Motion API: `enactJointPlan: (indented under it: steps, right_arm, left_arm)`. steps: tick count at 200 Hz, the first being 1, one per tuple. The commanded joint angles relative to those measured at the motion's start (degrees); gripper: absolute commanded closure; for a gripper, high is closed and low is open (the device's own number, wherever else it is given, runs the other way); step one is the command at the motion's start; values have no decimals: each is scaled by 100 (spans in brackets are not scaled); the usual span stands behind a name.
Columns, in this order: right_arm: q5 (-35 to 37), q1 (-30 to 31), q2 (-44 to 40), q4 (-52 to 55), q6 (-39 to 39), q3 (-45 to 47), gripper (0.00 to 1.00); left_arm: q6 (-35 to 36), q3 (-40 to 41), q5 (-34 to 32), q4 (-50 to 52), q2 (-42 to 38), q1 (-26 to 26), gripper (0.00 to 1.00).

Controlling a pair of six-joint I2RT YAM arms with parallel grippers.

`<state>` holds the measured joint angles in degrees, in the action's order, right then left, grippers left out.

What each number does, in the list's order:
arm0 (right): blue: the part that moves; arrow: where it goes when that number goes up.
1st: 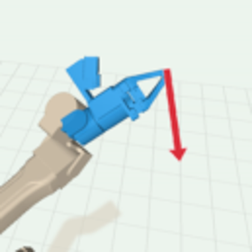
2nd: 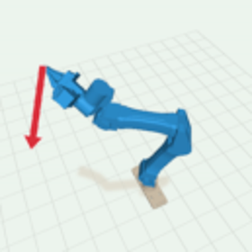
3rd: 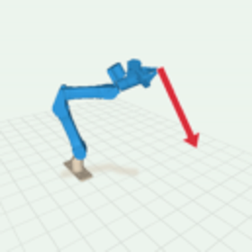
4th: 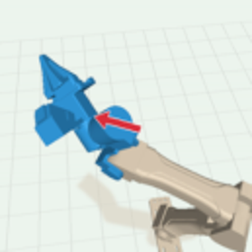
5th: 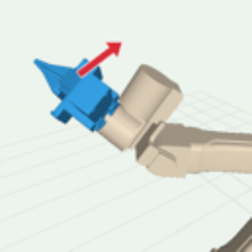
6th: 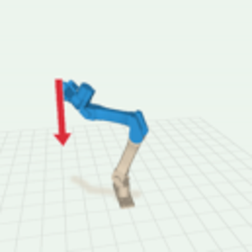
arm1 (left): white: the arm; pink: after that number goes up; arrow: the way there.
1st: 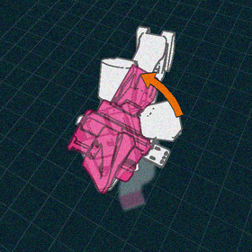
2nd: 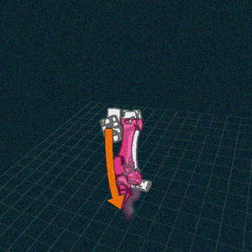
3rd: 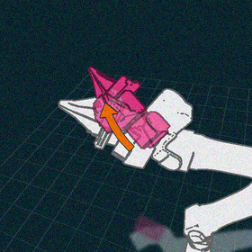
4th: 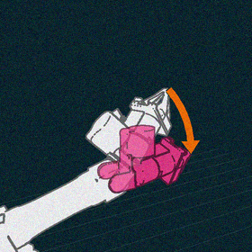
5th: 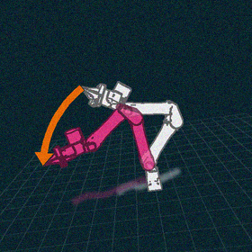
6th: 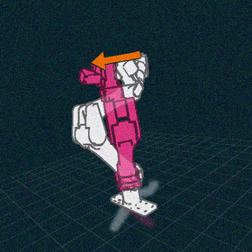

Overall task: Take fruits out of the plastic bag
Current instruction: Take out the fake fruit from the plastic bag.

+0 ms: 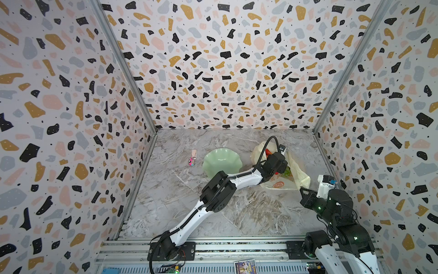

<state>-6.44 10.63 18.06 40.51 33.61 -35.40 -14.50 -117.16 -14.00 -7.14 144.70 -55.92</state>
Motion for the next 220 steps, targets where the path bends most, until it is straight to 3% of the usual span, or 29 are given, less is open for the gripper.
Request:
enactJointPlan:
  steps: [1, 35, 62, 103, 136, 157, 220]
  right_arm:
    - [-79, 27, -68, 51, 50, 31, 100]
    - [-55, 27, -155, 57, 63, 56, 100]
    - [-39, 27, -143, 51, 66, 77, 100]
    - [-12, 26, -139, 45, 85, 71, 100]
    - [2, 27, -139, 28, 107, 71, 100]
    - [3, 27, -134, 44, 101, 59, 100]
    - [30, 27, -103, -68, 134, 67, 100]
  left_arm:
    - [-219, -44, 64, 68, 148, 54, 32]
    - [-229, -435, -23, 377, 460, 55, 35]
    - [-178, -566, -163, 553, 541, 55, 44]
    - [-170, -314, -105, 308, 261, 73, 74]
    - [-7, -64, 19, 5, -94, 73, 85]
    - [66, -29, 85, 46, -267, 75, 100]
    - [-13, 540, 535, -243, -986, 73, 100]
